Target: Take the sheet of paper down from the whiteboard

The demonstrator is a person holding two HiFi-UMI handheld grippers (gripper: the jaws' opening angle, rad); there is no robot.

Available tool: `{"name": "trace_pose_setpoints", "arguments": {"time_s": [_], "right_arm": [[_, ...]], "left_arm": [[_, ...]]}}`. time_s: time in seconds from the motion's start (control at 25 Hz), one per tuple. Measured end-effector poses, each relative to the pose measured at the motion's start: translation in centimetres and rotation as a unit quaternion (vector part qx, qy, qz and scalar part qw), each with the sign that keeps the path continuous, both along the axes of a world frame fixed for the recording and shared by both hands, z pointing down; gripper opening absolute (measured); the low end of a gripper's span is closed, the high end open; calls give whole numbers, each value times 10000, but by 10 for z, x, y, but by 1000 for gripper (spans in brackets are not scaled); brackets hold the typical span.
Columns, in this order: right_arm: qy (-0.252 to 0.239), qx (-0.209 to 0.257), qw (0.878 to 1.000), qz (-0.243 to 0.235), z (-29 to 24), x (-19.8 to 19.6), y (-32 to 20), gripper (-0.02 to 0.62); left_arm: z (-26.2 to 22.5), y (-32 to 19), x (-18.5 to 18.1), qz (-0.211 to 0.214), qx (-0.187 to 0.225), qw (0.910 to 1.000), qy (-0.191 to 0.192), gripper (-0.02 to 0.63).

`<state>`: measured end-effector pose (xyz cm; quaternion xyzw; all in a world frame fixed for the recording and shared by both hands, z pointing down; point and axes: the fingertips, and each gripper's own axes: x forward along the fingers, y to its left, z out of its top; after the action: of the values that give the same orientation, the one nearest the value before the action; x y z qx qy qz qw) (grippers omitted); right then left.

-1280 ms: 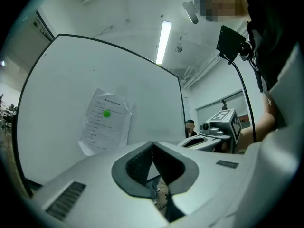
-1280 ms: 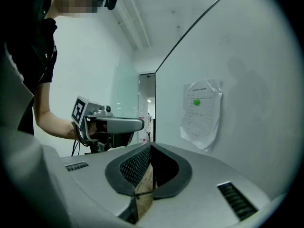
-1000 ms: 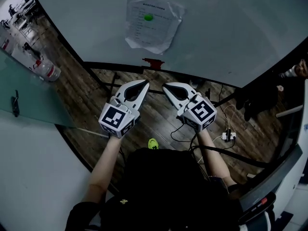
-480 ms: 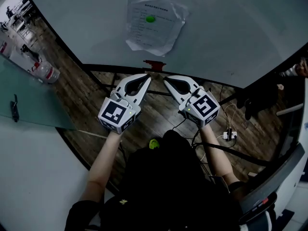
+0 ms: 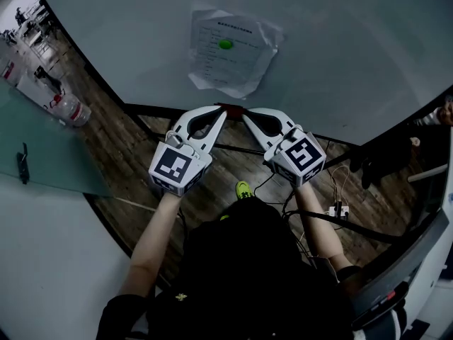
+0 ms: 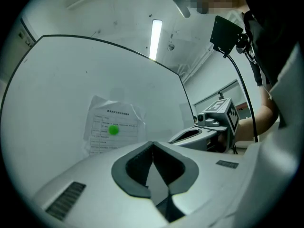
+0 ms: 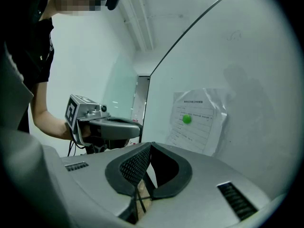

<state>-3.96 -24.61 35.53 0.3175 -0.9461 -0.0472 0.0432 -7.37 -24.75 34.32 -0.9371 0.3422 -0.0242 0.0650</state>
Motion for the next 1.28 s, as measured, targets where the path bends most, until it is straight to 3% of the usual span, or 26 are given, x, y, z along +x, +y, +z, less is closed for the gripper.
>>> {"name": "trace_pose_setpoints", "arguments": {"time_s": [0.24, 0.52, 1.28], "right_arm": [[108, 184, 9998, -17, -14, -3, -24, 11], [155, 283, 9995, -46, -26, 0, -51, 12], [261, 399, 9988, -143, -43, 12, -91, 18]], "left_arm": [[-19, -30, -4, -229, 302, 9992, -129, 28], [-22, -58, -1, -349, 340, 9987, -179, 28], [-35, -111, 7, -805, 595, 9941, -424, 141]]}}
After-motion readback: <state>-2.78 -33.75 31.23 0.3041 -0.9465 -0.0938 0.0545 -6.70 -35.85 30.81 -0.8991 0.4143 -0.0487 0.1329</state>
